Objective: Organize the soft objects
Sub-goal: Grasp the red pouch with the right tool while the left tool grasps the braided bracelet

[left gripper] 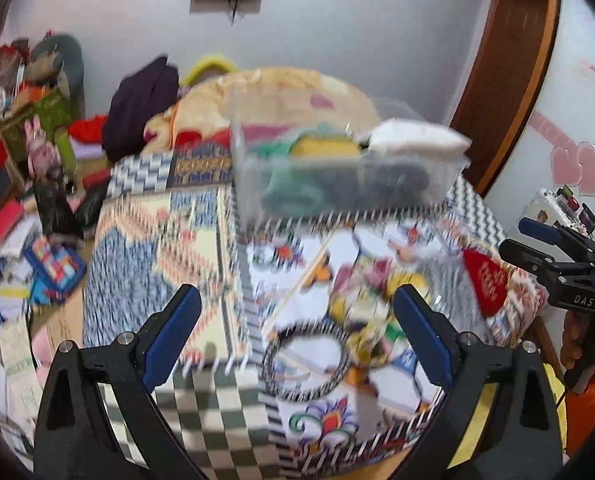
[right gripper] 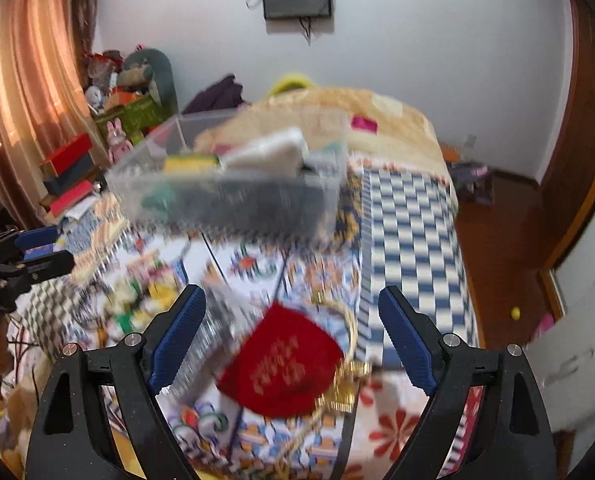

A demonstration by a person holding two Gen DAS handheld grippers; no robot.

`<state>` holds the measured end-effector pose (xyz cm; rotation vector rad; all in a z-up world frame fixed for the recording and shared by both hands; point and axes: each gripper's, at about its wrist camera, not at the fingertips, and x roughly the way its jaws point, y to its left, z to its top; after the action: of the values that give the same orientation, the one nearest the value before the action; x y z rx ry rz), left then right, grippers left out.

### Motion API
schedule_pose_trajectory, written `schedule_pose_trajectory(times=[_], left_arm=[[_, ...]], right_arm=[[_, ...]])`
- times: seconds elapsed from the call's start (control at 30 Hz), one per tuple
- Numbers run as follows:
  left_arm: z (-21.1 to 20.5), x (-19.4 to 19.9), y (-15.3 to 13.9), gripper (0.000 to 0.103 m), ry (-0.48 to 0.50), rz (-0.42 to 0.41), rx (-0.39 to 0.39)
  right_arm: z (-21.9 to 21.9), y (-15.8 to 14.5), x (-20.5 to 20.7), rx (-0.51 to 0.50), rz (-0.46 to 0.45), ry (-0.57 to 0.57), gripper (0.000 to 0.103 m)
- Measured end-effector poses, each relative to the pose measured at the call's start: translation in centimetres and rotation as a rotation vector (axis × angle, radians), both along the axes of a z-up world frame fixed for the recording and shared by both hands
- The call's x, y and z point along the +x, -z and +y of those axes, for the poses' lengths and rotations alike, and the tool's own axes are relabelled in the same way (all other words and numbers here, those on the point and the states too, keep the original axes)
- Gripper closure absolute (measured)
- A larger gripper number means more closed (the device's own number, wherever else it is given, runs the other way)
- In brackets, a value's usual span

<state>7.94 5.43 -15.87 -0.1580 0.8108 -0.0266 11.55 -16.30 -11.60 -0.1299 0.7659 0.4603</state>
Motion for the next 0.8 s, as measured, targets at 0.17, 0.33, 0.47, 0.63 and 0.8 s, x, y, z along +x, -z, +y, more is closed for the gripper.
schedule_pose_trajectory(times=[0.17, 0.33, 0.47, 0.63, 0.8], left_arm=[[1.0, -1.5, 2.4, 0.005, -0.046, 0.048, -0.004], [1.3, -2.4, 4.1, 0.005, -0.050, 0.080, -0.003], [0.9, -2.4, 5.0, 0.005, -0.041, 0.102, 0.008], [0.0, -1.9, 4.9, 0.005, -0.020, 0.088, 0.011], [-1.1, -1.7, 4.9, 0.005, 0.009, 0.075, 0.018]], right_arm=[[-0.9, 2.5, -0.5, -0.013, 0.078, 0.025, 0.016], [-1.3, 4.1, -1.4, -0.031, 0.109, 0.030, 0.018], [-1.7, 4.5, -1.8, -0.020, 0.112, 0.031, 0.028], [-2.0, 4.4, -1.8, -0.023, 0.095, 0.039, 0.048], [-1.5, 4.4, -1.7, -0.022, 0.082, 0.034, 0.059]])
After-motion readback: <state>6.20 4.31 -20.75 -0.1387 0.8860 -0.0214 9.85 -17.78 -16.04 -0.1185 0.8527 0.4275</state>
